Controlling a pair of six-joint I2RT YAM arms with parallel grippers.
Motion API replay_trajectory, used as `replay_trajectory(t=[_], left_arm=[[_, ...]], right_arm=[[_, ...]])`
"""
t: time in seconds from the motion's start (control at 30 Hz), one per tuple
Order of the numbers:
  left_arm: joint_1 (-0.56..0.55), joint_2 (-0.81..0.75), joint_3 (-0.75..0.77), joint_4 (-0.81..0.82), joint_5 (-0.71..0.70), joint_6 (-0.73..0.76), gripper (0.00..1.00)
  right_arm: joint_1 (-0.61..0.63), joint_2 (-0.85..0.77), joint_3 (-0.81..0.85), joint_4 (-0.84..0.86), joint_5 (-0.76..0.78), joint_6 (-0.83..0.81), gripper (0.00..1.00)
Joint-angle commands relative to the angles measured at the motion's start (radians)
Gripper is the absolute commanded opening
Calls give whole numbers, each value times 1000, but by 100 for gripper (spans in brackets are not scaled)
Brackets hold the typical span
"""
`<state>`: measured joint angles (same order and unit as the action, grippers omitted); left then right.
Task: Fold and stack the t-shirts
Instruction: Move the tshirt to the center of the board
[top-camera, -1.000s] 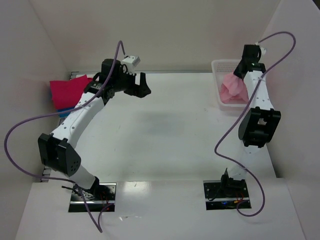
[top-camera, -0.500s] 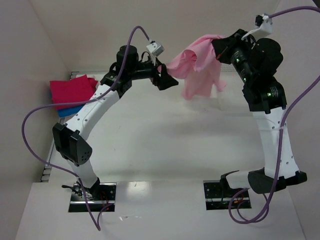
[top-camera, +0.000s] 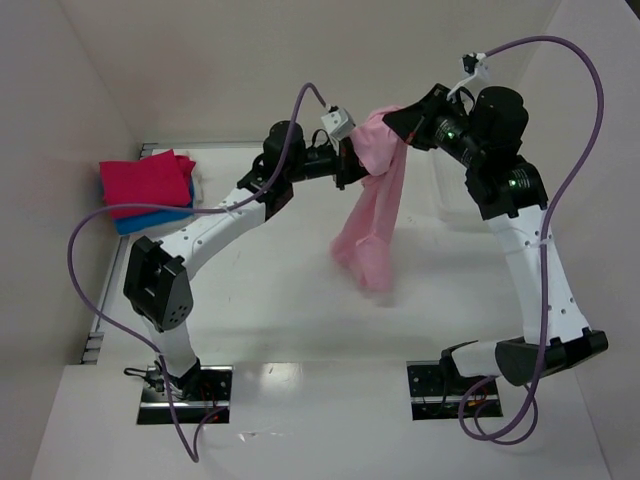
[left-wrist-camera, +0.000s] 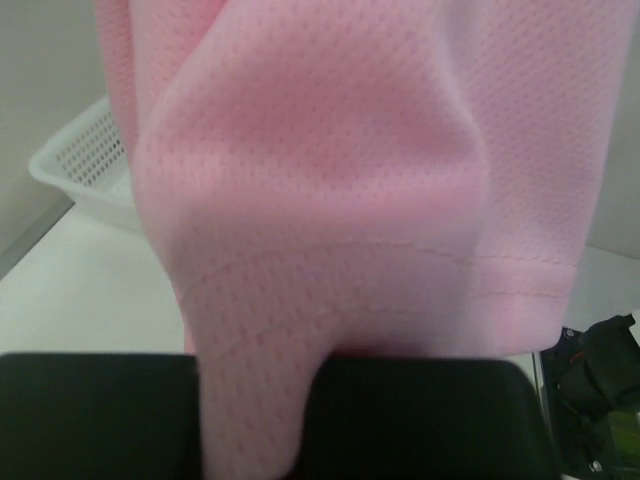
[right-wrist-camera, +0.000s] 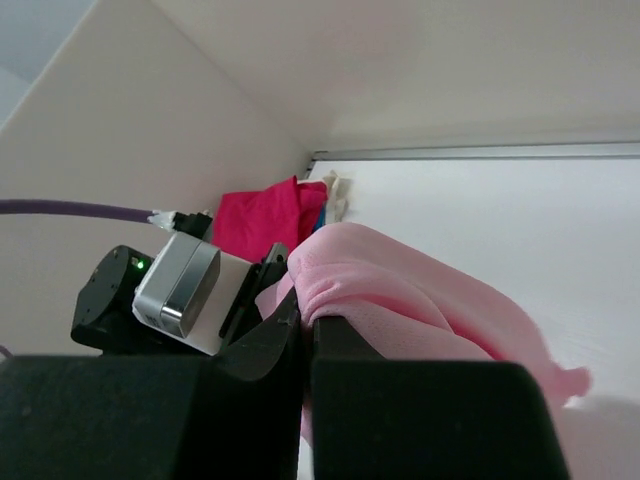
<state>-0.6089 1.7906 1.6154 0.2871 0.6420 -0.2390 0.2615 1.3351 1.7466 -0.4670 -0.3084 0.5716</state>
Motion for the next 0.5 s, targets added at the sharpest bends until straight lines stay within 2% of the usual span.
replay_trajectory(t=[0.0, 0.1, 0.3, 0.47], left_arm=[[-11, -80, -7, 136, -115, 7, 0], [18, -179, -4, 61, -254, 17, 0], [116, -306, 179, -255, -494, 50, 0], [199, -398, 251, -322, -601, 84, 0]], right_arm=[[1, -63, 24, 14, 1, -19, 0], [-30, -63, 36, -35, 83, -48, 0], [-125, -61, 30, -38, 141, -93, 0], [-125, -42, 76, -38, 163, -113, 0]])
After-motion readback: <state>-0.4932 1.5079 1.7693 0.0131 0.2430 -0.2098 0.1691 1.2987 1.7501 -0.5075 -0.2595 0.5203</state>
